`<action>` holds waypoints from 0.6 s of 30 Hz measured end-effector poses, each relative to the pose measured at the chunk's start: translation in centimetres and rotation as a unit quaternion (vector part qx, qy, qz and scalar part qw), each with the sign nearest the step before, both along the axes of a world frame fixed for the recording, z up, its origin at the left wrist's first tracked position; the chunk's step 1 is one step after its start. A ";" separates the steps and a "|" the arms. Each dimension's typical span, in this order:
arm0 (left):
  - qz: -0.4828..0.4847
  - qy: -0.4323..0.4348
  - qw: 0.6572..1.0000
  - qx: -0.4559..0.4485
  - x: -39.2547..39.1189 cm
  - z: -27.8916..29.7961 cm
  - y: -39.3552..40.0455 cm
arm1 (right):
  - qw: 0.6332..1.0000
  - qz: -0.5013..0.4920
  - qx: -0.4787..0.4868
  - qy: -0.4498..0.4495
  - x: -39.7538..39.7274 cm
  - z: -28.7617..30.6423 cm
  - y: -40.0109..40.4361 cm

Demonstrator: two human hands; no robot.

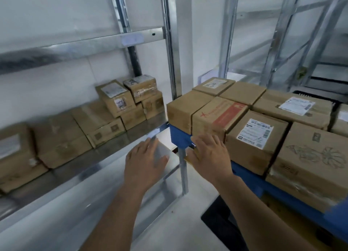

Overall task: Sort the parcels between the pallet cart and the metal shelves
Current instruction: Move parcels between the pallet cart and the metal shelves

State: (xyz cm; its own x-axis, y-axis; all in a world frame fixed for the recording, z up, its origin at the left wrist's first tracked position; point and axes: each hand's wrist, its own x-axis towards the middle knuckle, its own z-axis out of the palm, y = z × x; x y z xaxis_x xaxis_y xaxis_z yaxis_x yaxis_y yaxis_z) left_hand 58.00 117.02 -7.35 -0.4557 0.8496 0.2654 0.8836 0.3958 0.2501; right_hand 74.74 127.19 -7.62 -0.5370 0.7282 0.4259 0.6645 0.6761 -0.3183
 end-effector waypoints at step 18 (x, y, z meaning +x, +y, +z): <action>0.132 -0.059 0.989 0.035 -17.4 2.3 3.0 | 0.993 0.116 -0.011 0.005 -19.9 2.9 8.0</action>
